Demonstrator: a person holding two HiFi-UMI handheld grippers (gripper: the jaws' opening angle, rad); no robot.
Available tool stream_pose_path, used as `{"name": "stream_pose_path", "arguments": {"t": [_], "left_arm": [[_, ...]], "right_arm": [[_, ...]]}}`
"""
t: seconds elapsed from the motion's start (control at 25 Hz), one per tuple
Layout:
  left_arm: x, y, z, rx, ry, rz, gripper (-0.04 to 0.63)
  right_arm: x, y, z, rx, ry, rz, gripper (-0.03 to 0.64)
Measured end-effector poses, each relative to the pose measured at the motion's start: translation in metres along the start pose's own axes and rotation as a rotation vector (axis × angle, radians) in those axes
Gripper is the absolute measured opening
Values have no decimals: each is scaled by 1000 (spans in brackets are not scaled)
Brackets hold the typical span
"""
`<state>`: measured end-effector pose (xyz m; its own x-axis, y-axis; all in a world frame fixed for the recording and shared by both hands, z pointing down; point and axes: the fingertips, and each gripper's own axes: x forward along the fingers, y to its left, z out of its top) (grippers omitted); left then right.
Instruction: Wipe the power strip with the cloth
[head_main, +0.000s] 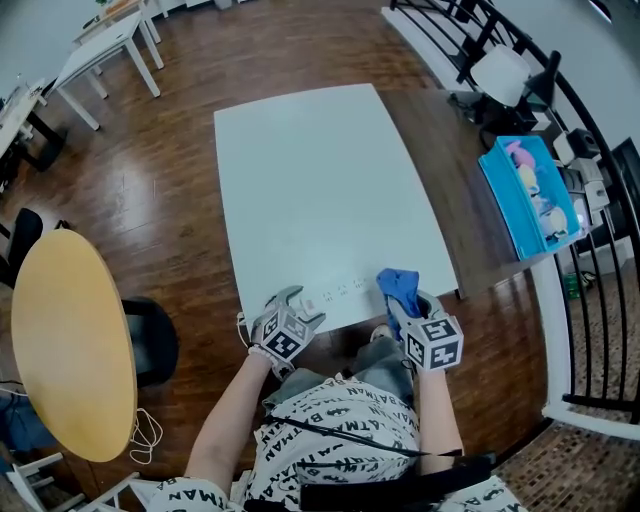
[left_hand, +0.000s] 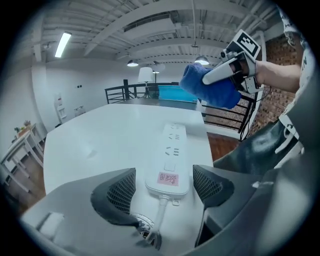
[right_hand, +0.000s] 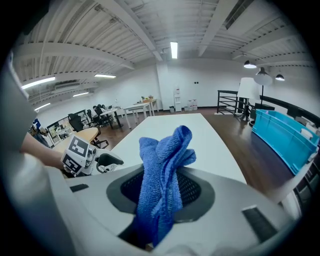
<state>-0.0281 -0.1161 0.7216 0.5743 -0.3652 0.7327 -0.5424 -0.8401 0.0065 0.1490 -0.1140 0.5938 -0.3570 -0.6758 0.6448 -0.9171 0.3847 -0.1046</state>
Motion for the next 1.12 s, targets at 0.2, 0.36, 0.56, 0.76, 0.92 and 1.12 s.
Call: {"name": "stream_pose_path", "arguments": {"t": [0.2, 0.36, 0.56, 0.76, 0.92, 1.12], "left_arm": [[7, -1, -8, 41, 45, -13, 352], [8, -3, -10, 38, 43, -36, 326], [7, -3, -9, 54, 27, -51, 311], [7, -4, -9, 66, 20, -46, 285], [3, -4, -1, 60, -20, -25, 287], [-33, 1, 20, 76, -101, 58, 285]], "right_arm": [[-3, -4, -6, 6, 16, -8, 137], [-7, -5, -12, 16, 22, -15, 137], [-12, -9, -20, 34, 24, -28, 137], [-17, -10, -28, 45, 29, -35, 137], [-17, -18, -30, 32, 33, -26, 137], [-15, -28, -13, -26, 20, -5, 137]]}}
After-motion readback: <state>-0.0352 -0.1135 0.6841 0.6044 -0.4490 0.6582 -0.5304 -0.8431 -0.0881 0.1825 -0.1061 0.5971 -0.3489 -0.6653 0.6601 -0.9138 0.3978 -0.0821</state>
